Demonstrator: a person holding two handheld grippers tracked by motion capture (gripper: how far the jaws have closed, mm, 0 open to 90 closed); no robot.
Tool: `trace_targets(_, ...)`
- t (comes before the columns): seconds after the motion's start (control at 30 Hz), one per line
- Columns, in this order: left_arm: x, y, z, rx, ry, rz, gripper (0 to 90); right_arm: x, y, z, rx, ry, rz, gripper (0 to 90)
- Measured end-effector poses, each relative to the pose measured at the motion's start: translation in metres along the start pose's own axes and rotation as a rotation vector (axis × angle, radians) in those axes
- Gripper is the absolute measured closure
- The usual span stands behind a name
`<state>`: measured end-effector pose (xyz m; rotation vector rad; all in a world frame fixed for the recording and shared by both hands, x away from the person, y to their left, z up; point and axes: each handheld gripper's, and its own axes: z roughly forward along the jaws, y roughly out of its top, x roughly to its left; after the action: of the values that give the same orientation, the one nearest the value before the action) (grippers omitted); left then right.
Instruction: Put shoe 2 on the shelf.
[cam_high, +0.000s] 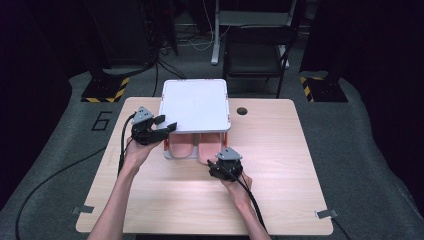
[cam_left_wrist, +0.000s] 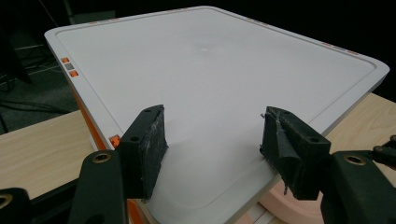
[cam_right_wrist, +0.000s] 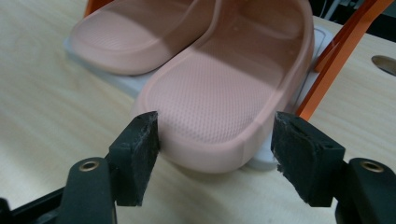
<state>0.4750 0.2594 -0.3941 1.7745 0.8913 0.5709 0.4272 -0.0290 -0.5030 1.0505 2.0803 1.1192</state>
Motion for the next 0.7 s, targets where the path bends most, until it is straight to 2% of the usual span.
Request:
trace_targets(0.2, 0.0, 0.0, 0.0, -0.005, 0.002, -0.002, 39.1, -0.007, 0.01, 0.011, -0.007, -0.018, -0.004, 31.2)
trace_targets(0.3, 0.0, 0.0, 0.0, -0.006, 0.002, -0.002, 39.1, -0.01, 0.01, 0.015, -0.012, -0.013, 0.043, 30.4)
trace_targets(0.37, 0.0, 0.0, 0.0, -0.003, 0.0, -0.001, 39.1, -0.01, 0.01, 0.014, -0.014, -0.022, 0.019, 30.7)
trace_targets(0.47, 0.0, 0.0, 0.0, -0.003, 0.0, 0.0, 39.1, -0.006, 0.01, 0.01, -0.008, -0.024, 0.015, 29.4)
trace_targets(0.57, -0.001, 0.0, 0.0, -0.007, 0.004, -0.002, 39.0, -0.006, 0.01, 0.0, -0.042, 0.008, 0.015, 27.2)
trace_targets(0.7, -0.001, -0.001, 0.0, -0.016, 0.006, -0.005, 38.9, -0.011, 0.009, -0.025, -0.079, 0.048, -0.014, 23.6)
